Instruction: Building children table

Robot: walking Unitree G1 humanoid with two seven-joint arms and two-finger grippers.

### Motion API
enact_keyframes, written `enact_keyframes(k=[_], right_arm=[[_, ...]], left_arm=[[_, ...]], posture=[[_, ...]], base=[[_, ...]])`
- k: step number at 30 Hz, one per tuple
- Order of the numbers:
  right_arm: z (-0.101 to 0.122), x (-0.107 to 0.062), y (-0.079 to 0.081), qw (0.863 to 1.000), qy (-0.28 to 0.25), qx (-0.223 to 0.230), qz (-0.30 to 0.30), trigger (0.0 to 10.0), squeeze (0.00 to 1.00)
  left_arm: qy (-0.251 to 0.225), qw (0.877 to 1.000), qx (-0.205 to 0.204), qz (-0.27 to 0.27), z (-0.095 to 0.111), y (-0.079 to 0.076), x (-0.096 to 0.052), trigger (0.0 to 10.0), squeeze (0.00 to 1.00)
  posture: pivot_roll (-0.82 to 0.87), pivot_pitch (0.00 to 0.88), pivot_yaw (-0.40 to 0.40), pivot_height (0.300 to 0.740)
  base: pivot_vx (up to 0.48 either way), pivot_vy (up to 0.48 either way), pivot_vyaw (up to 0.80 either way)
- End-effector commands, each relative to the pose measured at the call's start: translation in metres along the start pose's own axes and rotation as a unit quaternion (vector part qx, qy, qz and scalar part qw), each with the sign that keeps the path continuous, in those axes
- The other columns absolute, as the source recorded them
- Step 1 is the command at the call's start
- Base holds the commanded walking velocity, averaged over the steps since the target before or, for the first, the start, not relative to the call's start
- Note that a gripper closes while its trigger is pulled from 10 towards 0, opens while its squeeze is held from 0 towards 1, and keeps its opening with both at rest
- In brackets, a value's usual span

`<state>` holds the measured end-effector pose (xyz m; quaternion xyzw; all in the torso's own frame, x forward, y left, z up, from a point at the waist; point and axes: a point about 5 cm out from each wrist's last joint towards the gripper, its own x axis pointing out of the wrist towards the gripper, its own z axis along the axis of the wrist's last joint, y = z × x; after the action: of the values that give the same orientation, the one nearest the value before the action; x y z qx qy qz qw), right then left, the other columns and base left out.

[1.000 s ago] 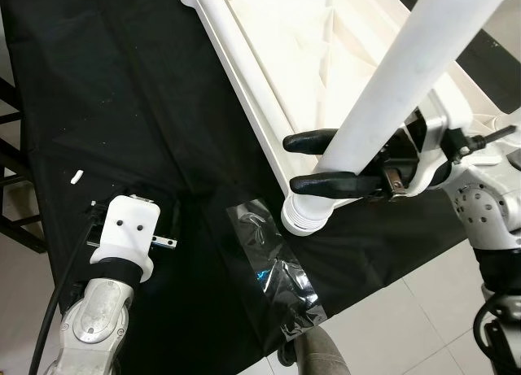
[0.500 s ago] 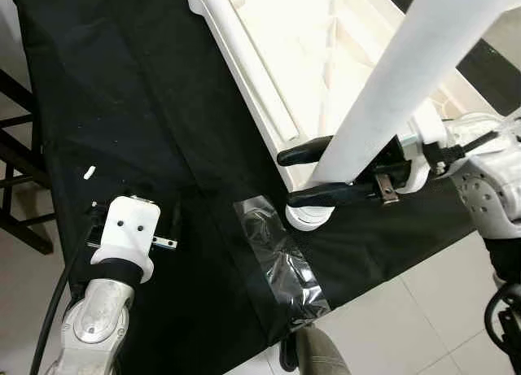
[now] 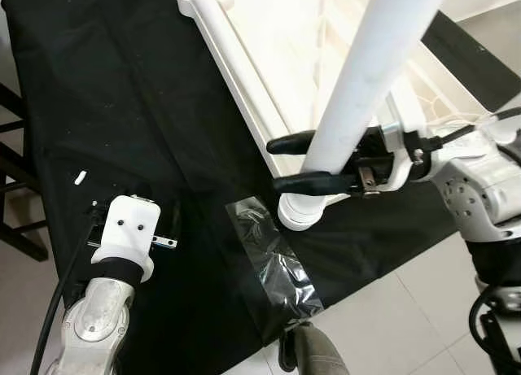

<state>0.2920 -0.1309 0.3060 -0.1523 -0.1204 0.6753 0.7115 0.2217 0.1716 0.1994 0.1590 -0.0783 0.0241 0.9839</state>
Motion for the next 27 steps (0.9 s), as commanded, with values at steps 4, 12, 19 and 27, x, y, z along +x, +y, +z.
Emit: enact_keyframes(k=[4,12,19,27], right_arm=[[-0.053,-0.008,0.002,0.986,0.103,0.099,-0.084,10.0,0.00],[-0.057,-0.006,-0.006,0.974,0.126,0.099,-0.161,10.0,0.00],[-0.061,-0.006,-0.013,0.946,0.149,0.092,-0.273,10.0,0.00],[-0.073,0.008,0.010,0.872,0.166,0.064,-0.456,10.0,0.00]], left_arm=[[0.015,1.000,-0.005,-0.001,-0.007,-0.001,-0.003,10.0,0.00],[0.015,1.000,-0.004,0.000,-0.008,-0.001,-0.002,10.0,0.00],[0.015,1.000,-0.004,0.000,-0.009,0.000,-0.001,10.0,0.00],[0.013,1.000,-0.002,0.002,-0.011,0.000,0.004,10.0,0.00]], posture=[[-0.04,0.408,-0.026,0.740],[-0.04,0.403,-0.027,0.740],[-0.04,0.397,-0.030,0.740],[-0.05,0.376,-0.028,0.740]], base=[[0.000,0.000,0.00],[0.000,0.000,0.00],[0.000,0.000,0.00],[0.000,0.000,0.00]])
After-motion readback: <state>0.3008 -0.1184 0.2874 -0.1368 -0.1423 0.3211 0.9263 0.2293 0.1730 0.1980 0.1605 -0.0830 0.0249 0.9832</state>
